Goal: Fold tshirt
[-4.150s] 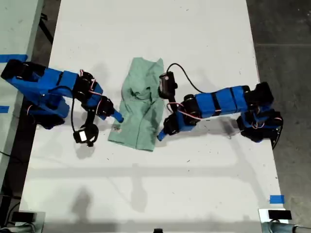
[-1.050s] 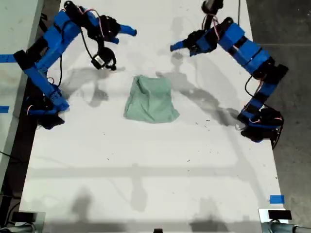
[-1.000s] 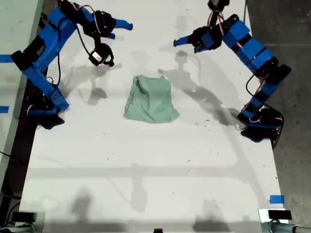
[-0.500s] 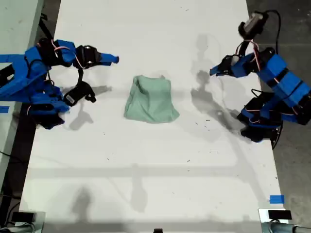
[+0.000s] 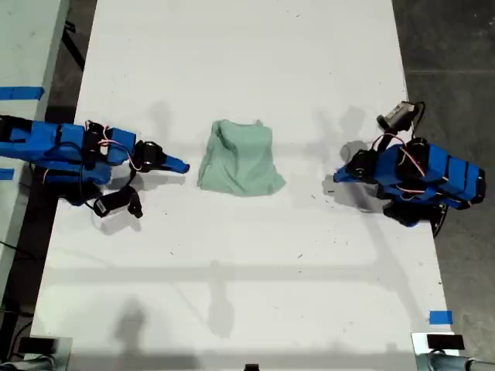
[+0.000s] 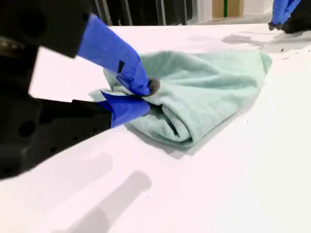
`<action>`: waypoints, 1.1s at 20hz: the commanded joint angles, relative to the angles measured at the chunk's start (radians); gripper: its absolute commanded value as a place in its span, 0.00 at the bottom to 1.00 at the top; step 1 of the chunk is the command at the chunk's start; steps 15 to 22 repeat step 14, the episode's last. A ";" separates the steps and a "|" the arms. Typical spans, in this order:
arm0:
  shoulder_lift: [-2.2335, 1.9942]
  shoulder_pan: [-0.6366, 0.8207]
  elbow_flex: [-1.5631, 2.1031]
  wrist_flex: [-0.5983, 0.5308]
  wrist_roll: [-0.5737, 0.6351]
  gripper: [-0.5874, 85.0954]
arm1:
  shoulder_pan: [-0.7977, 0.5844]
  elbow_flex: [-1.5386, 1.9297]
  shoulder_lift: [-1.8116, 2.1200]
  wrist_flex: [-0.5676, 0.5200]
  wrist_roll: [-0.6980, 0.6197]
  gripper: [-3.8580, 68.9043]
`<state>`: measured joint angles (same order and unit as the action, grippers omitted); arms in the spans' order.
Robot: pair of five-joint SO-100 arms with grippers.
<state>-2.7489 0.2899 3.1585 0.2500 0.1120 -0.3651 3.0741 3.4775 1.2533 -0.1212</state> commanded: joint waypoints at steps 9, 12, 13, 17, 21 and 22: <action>-0.854 -0.057 0.015 0.841 -0.121 0.14 | 0.028 -0.003 0.008 0.003 -0.673 0.06; -0.851 -0.048 0.031 0.836 -0.120 0.15 | 0.025 -0.003 0.008 0.005 -0.673 0.06; -0.851 -0.046 0.031 0.836 -0.123 0.15 | 0.025 -0.003 0.008 0.005 -0.673 0.06; -0.851 -0.043 0.031 0.836 -0.124 0.15 | 0.025 -0.003 0.008 0.005 -0.673 0.06; -0.851 -0.043 0.031 0.836 -0.124 0.15 | 0.025 -0.003 0.008 0.005 -0.673 0.06; -0.851 -0.043 0.031 0.836 -0.124 0.15 | 0.025 -0.003 0.008 0.005 -0.673 0.06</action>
